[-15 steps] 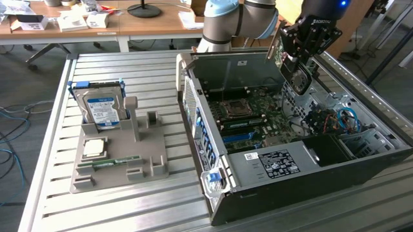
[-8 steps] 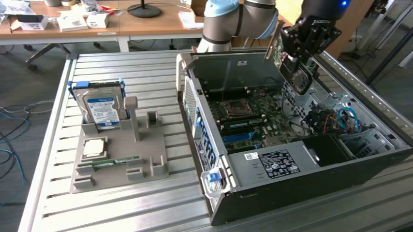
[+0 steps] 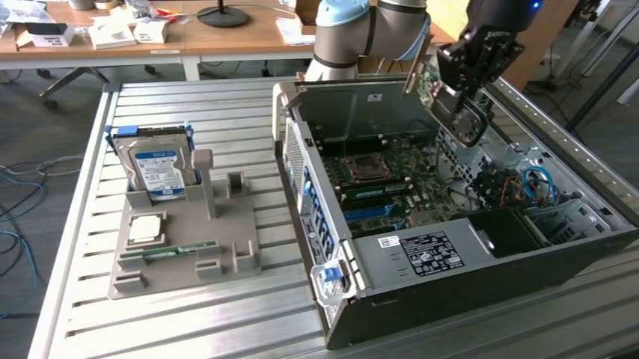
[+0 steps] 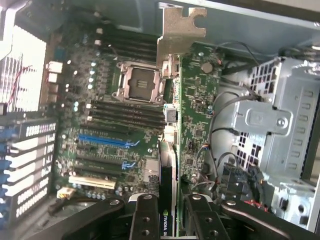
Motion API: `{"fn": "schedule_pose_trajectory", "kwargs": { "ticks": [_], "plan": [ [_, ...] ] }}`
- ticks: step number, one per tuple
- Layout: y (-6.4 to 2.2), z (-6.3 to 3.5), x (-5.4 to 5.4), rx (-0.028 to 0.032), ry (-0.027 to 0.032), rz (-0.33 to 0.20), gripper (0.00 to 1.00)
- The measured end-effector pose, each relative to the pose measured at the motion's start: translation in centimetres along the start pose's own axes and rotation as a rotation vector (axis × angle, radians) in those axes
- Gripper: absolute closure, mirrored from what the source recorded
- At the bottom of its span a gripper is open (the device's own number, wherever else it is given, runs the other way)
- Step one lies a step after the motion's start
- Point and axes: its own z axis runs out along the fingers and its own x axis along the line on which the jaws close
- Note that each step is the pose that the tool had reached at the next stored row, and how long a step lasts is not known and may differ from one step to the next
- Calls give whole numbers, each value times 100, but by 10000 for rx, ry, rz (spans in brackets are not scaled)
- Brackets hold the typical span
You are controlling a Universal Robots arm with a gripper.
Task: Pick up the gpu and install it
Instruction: 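Insert the gpu into the slot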
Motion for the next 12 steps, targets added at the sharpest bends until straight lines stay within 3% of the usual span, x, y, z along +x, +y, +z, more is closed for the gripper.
{"fn": "schedule_pose_trajectory", "kwargs": {
  "ticks": [12],
  "plan": [
    [1,10,3,48,11,-2027,74]
  ]
}}
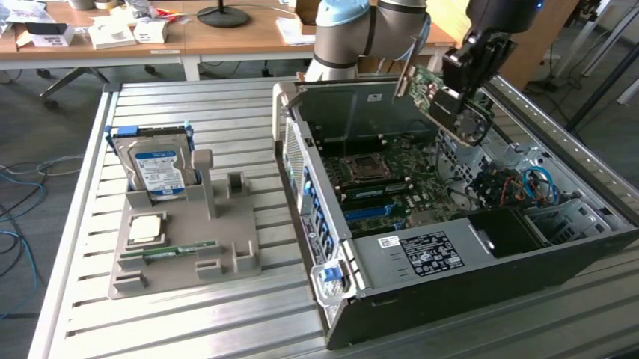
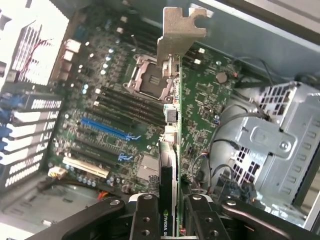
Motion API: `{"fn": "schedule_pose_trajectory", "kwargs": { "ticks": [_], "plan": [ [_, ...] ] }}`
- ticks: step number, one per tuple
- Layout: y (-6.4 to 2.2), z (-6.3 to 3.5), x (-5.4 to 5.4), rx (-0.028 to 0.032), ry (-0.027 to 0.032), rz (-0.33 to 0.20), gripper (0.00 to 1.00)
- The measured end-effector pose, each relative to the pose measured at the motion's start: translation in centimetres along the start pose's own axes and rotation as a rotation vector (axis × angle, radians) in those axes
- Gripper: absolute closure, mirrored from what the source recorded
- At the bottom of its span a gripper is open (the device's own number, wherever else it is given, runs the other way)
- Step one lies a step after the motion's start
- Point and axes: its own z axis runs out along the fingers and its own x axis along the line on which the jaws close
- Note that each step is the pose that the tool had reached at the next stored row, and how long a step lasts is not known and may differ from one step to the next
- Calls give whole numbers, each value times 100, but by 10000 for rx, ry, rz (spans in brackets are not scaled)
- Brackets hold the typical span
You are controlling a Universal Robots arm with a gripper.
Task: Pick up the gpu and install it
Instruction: 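Insert the gpu into the slot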
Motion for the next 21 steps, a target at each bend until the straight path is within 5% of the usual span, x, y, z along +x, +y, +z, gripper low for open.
{"fn": "schedule_pose_trajectory", "kwargs": {
  "ticks": [21],
  "plan": [
    [1,11,3,152,47,-3620,74]
  ]
}}
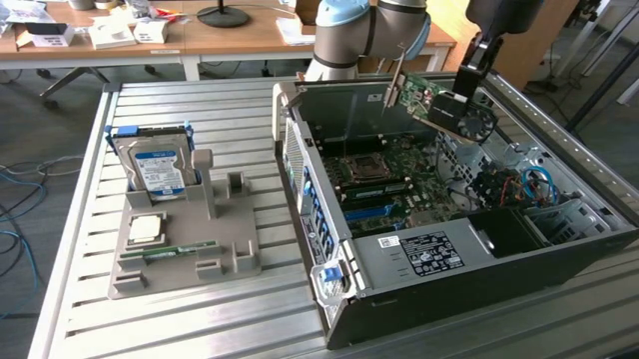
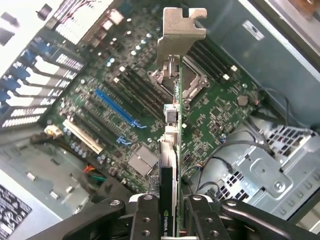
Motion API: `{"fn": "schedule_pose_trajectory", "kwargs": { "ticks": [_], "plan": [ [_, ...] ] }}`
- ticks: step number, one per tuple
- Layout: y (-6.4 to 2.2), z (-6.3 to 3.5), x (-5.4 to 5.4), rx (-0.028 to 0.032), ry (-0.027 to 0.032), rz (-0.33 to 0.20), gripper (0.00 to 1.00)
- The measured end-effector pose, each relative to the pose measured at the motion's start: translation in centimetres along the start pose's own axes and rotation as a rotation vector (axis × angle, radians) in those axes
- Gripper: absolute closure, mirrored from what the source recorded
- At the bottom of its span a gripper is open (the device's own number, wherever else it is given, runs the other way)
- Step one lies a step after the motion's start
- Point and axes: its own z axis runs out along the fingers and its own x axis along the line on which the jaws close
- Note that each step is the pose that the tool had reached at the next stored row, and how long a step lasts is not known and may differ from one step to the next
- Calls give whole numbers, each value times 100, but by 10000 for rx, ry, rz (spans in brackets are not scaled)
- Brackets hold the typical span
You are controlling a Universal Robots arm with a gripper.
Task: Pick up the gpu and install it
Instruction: 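Insert the gpu into the slot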
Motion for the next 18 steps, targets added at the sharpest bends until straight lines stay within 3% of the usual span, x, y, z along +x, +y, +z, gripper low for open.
{"fn": "schedule_pose_trajectory", "kwargs": {
  "ticks": [18],
  "plan": [
    [1,6,0,90,-3,-3149,74]
  ]
}}
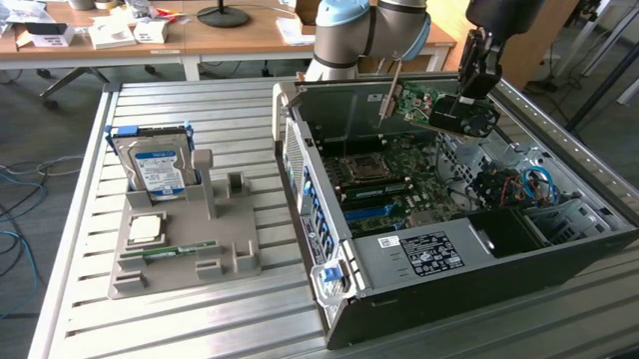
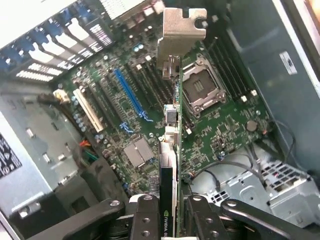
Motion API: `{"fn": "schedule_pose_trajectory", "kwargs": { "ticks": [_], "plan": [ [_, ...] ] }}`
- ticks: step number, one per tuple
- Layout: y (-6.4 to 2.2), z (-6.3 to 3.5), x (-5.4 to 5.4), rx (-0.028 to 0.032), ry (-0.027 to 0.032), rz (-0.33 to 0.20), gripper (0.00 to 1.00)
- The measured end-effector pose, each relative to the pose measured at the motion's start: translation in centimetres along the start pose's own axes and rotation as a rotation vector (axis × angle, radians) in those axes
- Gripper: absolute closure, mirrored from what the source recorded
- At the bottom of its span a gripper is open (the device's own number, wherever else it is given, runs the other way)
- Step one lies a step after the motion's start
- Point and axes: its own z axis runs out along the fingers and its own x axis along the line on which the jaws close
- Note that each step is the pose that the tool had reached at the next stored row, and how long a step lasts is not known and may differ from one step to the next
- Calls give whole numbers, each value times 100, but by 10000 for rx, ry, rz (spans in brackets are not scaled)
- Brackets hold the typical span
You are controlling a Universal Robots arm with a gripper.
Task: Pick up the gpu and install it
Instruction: 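Insert the gpu into the slot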
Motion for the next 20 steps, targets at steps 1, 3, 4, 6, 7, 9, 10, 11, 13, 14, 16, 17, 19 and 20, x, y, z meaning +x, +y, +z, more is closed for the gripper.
{"fn": "schedule_pose_trajectory", "kwargs": {
  "ticks": [1,3,4,6,7,9,10,11,13,14,16,17,19,20],
  "plan": [
    [0,0,0,3,-3,-174,74],
    [0,1,0,9,-9,-535,74],
    [0,2,0,11,-14,-708,74],
    [0,3,0,16,-22,-1052,74],
    [0,3,0,18,-28,-1229,74],
    [0,4,0,22,-39,-1606,74],
    [0,4,0,24,-44,-1784,74],
    [0,5,0,26,-50,-1959,74],
    [0,5,0,30,-61,-2310,74],
    [0,6,0,31,-67,-2486,74],
    [0,7,0,35,-80,-2850,74],
    [0,7,0,37,-84,-3026,74],
    [0,8,0,40,-96,-3382,74],
    [0,9,0,42,-101,-3554,74]
  ]
}}
